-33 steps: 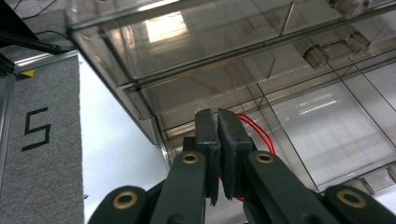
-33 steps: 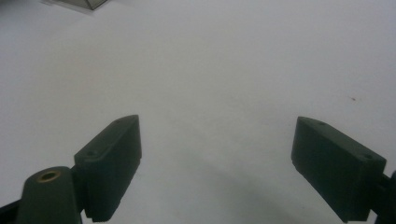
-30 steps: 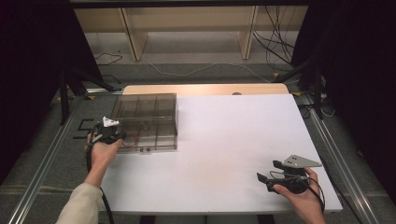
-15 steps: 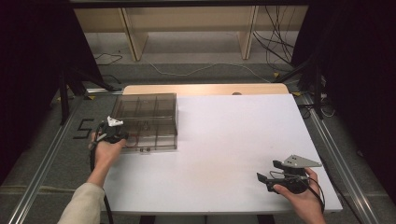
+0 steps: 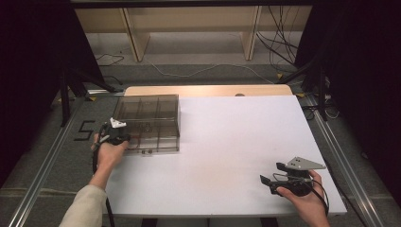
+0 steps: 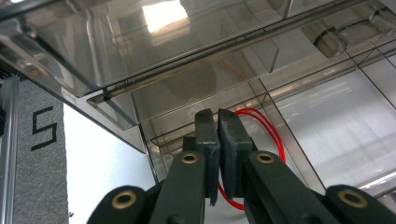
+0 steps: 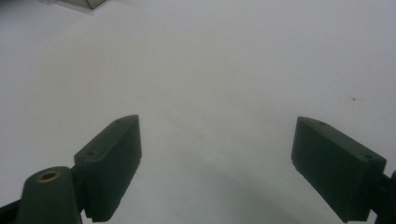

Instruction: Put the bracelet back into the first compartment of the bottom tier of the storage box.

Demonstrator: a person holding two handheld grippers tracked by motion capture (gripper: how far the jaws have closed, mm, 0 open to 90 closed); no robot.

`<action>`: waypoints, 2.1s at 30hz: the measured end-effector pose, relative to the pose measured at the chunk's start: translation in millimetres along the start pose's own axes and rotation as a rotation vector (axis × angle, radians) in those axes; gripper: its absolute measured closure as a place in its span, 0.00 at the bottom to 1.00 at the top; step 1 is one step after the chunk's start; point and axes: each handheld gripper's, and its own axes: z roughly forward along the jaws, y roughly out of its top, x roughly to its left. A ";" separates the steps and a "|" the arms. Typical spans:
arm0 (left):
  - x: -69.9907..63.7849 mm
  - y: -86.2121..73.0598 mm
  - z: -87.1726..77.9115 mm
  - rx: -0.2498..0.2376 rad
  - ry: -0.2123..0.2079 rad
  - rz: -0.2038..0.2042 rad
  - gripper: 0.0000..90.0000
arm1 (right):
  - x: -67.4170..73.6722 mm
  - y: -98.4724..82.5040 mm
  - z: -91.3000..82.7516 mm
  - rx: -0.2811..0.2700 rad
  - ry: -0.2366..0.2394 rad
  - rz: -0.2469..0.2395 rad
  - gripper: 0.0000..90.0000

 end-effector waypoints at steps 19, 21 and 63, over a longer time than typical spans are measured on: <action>1.9 1.4 -15.4 -0.080 0.016 -0.027 0.79 | 0.4 0.0 -0.4 -0.004 0.000 0.006 0.19; 0.8 2.4 -18.5 -0.095 0.015 -0.034 0.75 | 0.4 0.0 -0.4 -0.005 0.000 0.006 0.19; -127.6 -32.1 -66.1 -0.243 -0.466 0.221 0.25 | 0.5 -0.2 -0.7 -0.005 0.009 -0.002 0.19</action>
